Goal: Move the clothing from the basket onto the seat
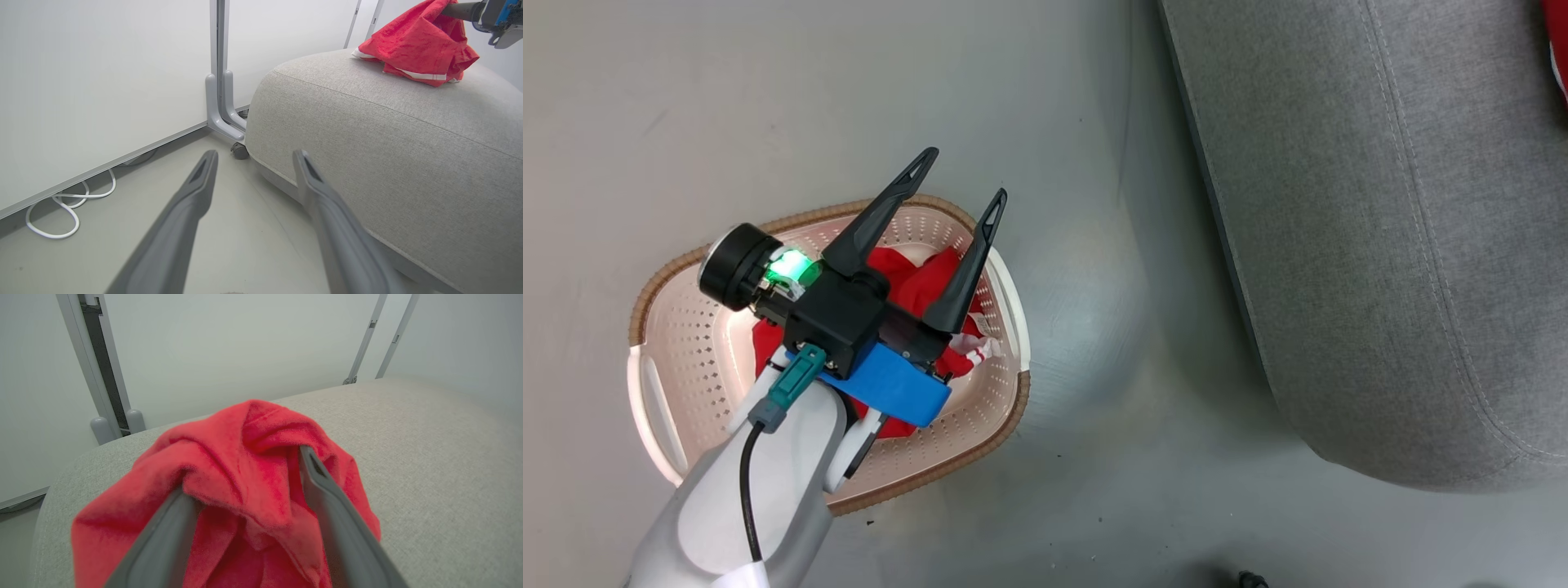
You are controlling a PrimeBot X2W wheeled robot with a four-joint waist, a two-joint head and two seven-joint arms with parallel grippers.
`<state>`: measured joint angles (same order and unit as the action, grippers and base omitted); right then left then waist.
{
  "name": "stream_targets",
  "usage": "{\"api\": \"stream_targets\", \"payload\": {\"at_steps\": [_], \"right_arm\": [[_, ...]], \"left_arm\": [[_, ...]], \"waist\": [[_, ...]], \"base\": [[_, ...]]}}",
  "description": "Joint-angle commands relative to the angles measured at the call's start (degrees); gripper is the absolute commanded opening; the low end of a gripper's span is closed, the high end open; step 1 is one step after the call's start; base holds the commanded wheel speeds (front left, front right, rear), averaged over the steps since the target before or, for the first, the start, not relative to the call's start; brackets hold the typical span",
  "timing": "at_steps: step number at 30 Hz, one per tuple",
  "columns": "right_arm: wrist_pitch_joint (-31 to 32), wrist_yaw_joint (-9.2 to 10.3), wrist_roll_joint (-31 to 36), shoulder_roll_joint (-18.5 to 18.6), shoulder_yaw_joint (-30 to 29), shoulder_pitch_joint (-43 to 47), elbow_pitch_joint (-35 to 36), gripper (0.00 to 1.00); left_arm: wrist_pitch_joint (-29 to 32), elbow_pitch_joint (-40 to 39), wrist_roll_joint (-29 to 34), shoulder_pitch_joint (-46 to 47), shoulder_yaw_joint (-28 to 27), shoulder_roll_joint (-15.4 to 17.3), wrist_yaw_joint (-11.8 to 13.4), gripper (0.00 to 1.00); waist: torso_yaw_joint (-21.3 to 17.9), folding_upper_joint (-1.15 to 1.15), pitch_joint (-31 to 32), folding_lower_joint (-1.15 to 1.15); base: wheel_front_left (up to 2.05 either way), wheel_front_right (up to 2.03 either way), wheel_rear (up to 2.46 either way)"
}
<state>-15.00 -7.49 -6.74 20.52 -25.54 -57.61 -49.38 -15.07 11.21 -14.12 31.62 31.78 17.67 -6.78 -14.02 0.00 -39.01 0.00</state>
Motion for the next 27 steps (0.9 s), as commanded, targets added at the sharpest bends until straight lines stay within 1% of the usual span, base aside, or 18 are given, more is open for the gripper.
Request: {"api": "stream_targets", "payload": {"at_steps": [1, 6, 10, 17, 22, 27], "right_arm": [[-0.3, -0.01, -0.5, 0.4, 0.1, 1.1, -0.2, 1.0], [-0.3, -0.01, -0.7, 1.0, 0.7, 3.1, 0.6, 1.0], [-0.2, -0.01, -0.9, 0.8, 2.1, 5.9, 1.9, 1.0], [-0.2, -0.01, -0.5, 0.2, 5.0, 13.5, 5.6, 1.0], [-0.2, -0.01, 0.6, -1.4, 6.6, 20.7, 9.6, 1.0], [0.5, -0.01, 1.5, -3.7, 9.2, 27.7, 14.1, 1.0]], "left_arm": [[-0.2, 0.1, -0.2, 0.5, -0.5, -0.2, -0.1, 1.0], [-0.2, 0.6, -0.4, -0.6, -1.1, -1.5, -0.2, 1.0], [-0.2, 1.2, -0.9, -1.9, -2.1, -3.1, -0.3, 1.0], [-0.2, 3.4, -1.7, -6.2, -4.7, -6.1, -0.6, 1.0], [-0.2, 5.3, -2.2, -10.0, -7.0, -8.3, -0.7, 1.0], [-0.2, 6.6, -2.3, -14.2, -10.3, -10.1, -0.8, 1.0]], "waist": [[0.1, 0.0, 0.4, 0.0], [0.7, 0.0, 2.5, 0.0], [1.5, 0.0, 5.4, 0.0], [3.5, 0.0, 13.2, 0.0], [5.7, 0.0, 19.5, 0.0], [7.4, 0.0, 24.7, 0.0]], "base": [[0.0, 0.0, 0.0], [0.0, 0.0, 0.0], [0.0, 0.0, 0.0], [0.0, 0.0, 0.0], [0.0, 0.0, 0.0], [0.0, 0.0, 0.0]]}}
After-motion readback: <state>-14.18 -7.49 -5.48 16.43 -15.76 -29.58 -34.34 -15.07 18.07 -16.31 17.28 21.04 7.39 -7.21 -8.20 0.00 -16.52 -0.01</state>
